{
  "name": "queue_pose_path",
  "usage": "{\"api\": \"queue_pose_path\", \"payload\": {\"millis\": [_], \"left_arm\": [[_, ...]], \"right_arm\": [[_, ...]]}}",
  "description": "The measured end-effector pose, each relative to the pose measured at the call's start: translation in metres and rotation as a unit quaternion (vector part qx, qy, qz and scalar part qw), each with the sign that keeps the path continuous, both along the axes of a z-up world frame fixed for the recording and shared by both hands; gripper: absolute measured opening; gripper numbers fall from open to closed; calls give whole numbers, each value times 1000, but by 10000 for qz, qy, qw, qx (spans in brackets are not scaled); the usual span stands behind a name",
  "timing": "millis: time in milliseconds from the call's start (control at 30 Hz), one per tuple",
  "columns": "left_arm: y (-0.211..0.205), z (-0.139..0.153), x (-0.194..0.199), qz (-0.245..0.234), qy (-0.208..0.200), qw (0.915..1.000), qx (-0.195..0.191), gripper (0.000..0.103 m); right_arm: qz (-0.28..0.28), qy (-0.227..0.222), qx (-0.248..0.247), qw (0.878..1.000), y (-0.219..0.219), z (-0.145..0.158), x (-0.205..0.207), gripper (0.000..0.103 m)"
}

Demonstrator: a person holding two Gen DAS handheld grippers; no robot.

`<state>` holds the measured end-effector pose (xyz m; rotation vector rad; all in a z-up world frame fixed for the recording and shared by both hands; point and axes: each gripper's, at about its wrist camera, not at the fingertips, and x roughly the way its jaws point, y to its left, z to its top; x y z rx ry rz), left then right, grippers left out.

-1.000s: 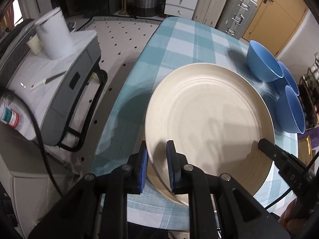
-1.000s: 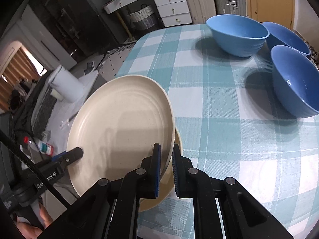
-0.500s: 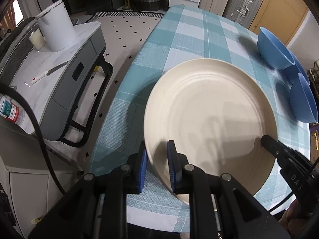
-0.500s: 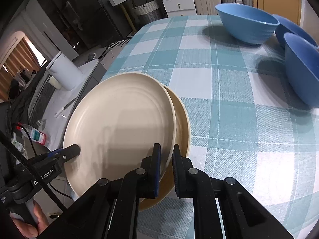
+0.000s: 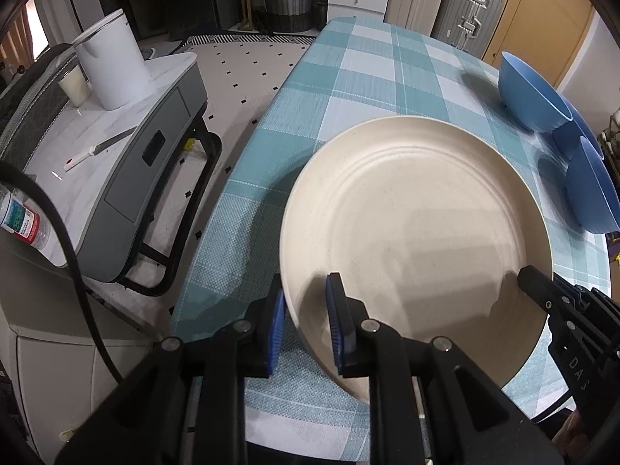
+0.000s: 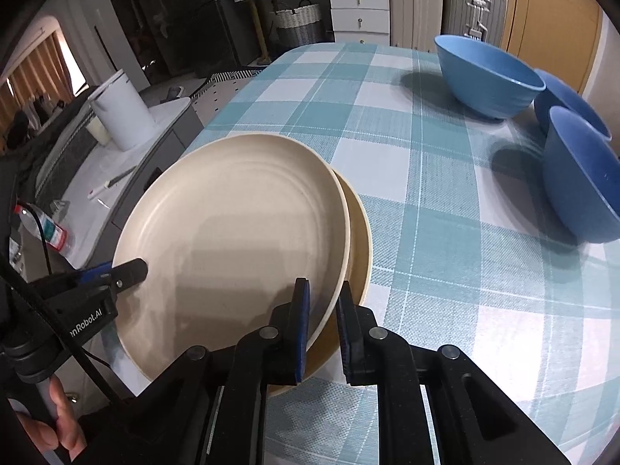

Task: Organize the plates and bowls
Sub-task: 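Lift the cream plate with both grippers and carry it toward the plate stack, then lower the cream plate onto the plate stack and open both grippers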

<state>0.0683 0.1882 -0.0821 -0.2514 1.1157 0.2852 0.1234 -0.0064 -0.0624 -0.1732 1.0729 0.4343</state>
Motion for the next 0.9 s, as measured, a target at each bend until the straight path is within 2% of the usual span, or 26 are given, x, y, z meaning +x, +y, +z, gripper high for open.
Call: {"api": "queue_pose_path", "payload": {"millis": [200, 433, 533, 600, 700, 800, 900], "left_arm": [[3, 1, -4, 71, -137, 9998, -93, 21], [4, 0, -5, 34, -221, 9997, -128, 21], [0, 0, -5, -6, -201, 9998, 65, 25], [-3, 1, -4, -61, -186, 9997, 166, 26], [-3, 0, -3, -145, -185, 9997, 102, 28], [-1, -1, -1, -152, -202, 9997, -9, 28], [-3, -1, -1, -163, -198, 9997, 50, 29]], "right_arm": [[268, -340, -487, 9979, 11, -1, -12, 16], [305, -424, -571, 9970, 12, -1, -18, 16], [334, -445, -557, 9969, 11, -1, -19, 17], [383, -479, -520, 9968, 10, -1, -20, 17], [413, -533, -345, 9971, 5, -1, -20, 17], [295, -548, 6, 9981, -3, -1, -19, 18], [248, -567, 322, 9976, -10, -1, -19, 18]]}}
